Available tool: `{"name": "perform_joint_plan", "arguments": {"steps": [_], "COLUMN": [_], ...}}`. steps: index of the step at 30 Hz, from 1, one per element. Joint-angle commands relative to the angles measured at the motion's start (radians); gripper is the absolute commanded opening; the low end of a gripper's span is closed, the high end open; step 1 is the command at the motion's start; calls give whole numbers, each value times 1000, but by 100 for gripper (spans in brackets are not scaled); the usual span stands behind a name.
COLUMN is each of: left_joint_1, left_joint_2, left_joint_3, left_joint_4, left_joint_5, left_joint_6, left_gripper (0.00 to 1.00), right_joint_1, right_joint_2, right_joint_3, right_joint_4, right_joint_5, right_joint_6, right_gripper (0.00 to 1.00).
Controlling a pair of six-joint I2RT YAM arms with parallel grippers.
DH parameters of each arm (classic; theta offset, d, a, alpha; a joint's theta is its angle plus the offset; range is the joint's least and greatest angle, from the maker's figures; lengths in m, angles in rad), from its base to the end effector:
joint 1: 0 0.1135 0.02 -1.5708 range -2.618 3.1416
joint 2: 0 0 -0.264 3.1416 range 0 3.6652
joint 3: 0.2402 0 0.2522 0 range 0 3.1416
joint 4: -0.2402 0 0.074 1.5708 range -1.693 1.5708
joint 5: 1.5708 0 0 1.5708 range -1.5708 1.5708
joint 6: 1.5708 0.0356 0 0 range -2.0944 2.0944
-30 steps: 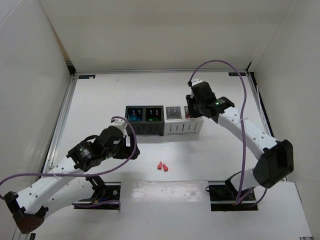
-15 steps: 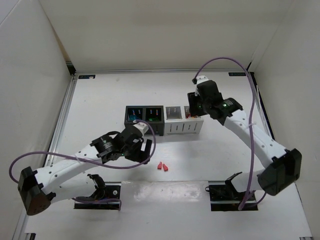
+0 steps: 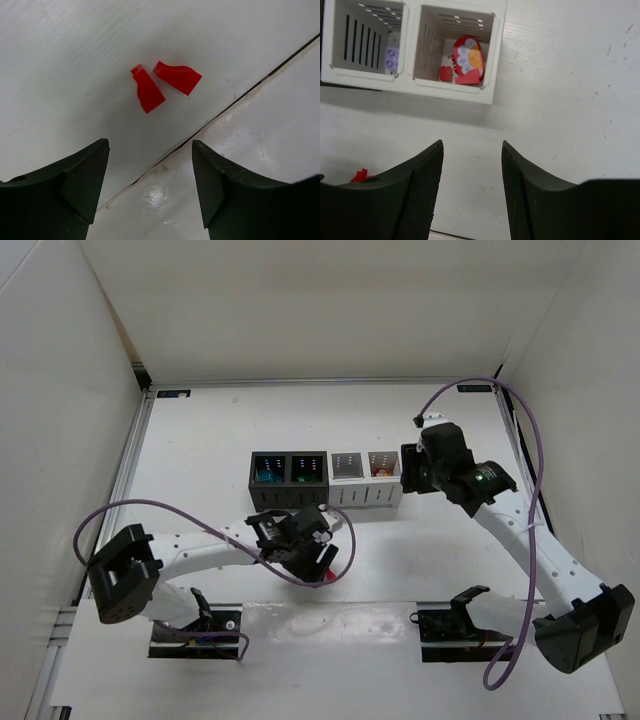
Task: Sort the legos into containers by color
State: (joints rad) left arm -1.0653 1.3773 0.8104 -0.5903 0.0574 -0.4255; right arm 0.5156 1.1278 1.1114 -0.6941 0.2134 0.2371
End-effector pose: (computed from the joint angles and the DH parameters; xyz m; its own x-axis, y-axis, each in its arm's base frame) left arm 0.1203 -0.2216 0.1913 -0.7690 0.5385 -0.3444 0.6228 0.7527 -0.2137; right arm 0.2084 0.1094 0.3370 -0.6319 -0.0943 -0.7693 -0.1993 0.9790 0.0438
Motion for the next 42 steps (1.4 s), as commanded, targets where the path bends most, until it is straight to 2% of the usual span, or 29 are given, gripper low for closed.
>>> {"name": "perform_joint_plan", "arguments": {"steps": [1,5,10,18,21,22,31,33,38,41,42], "left_joint_1": [-42,-56,-73,-84,-82,-82,-82,-84,-84,-85,-85], "left_joint_2": [23,63,118,210,226,232,209,210,166,91,62], "left_joint_3": [0,-14,-11,36,39,44,29,45,93,153,214], "left_joint_4": [41,75,104,121,110,107,76,58,0,-95,-115], "left_joint_5": [18,-34,-149,-159,-160,-160,-162,-174,-209,-274,-303], "left_joint_6": [8,-30,-88,-78,-78,-81,-101,-96,-85,-55,-30], "left_gripper": [77,71,71,71,62,56,36,29,25,25,25], "right_joint_1": [-17,-28,-42,-65,-72,-72,-95,-97,-101,-114,-124], "right_joint_2": [-46,-62,-80,-80,-83,-85,-108,-114,-117,-131,-149], "right_joint_3": [-21,-33,-44,-51,-53,-56,-81,-82,-82,-93,-110], "right_joint_4": [-28,-44,-51,-53,-56,-55,-44,-38,-41,-44,-44], "right_joint_5": [-3,-8,-9,-19,-20,-20,-40,-46,-49,-52,-54], "right_joint_6": [18,21,22,24,22,22,24,22,22,24,30], "right_gripper": [54,54,54,54,54,54,54,54,54,54,54]}}
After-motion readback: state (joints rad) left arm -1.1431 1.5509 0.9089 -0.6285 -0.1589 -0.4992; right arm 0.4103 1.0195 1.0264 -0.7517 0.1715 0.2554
